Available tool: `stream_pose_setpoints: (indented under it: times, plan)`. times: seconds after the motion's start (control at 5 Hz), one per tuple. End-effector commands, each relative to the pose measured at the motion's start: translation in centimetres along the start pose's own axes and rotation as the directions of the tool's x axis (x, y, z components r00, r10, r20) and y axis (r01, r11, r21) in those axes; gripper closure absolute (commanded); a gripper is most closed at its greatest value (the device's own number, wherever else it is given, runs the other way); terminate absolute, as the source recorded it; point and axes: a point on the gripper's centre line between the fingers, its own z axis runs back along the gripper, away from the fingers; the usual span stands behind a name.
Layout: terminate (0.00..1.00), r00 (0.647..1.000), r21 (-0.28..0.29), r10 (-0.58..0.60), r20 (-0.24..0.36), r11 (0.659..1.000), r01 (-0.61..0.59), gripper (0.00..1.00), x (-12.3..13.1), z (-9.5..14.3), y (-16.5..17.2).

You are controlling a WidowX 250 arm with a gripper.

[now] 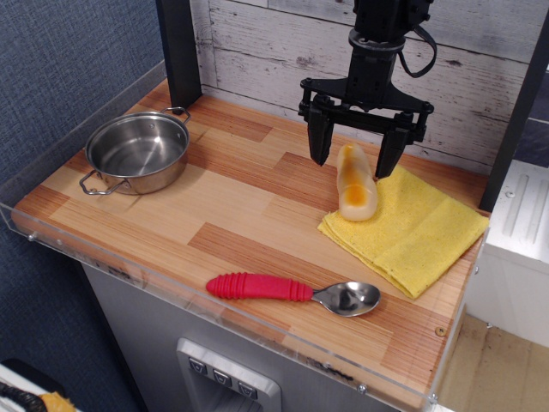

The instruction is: Move the bread from the yellow cloth to the left between the spoon and bowl

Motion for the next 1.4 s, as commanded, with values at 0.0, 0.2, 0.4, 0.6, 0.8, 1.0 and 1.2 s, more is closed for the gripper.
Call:
stream_pose_setpoints:
  times: [0.0,0.2,0.4,0.6,0.8,1.0,1.2]
  plan:
    - [0.00,1.000,0.000,0.000,0.000,1.000,0.000,0.00,0.0,0.0,0.0]
    - [0.00,1.000,-0.015,0.005,-0.006,1.000,-0.006,0.00,0.2,0.0,0.2]
    - [0.00,0.999,0.003,0.019,-0.027,1.000,-0.019,0.00,1.6,-0.5,0.3]
    - [0.00,0.998,0.021,0.036,-0.057,0.999,-0.035,0.00,2.6,-1.5,0.3]
    - [0.00,0.993,0.076,0.055,-0.104,0.996,-0.047,0.00,3.0,-2.7,0.3]
    - [0.00,0.989,0.108,0.044,-0.139,0.994,-0.029,0.00,3.0,-3.5,0.2]
    - [0.00,0.982,0.154,0.038,-0.187,0.988,-0.009,0.00,2.8,-4.9,0.2]
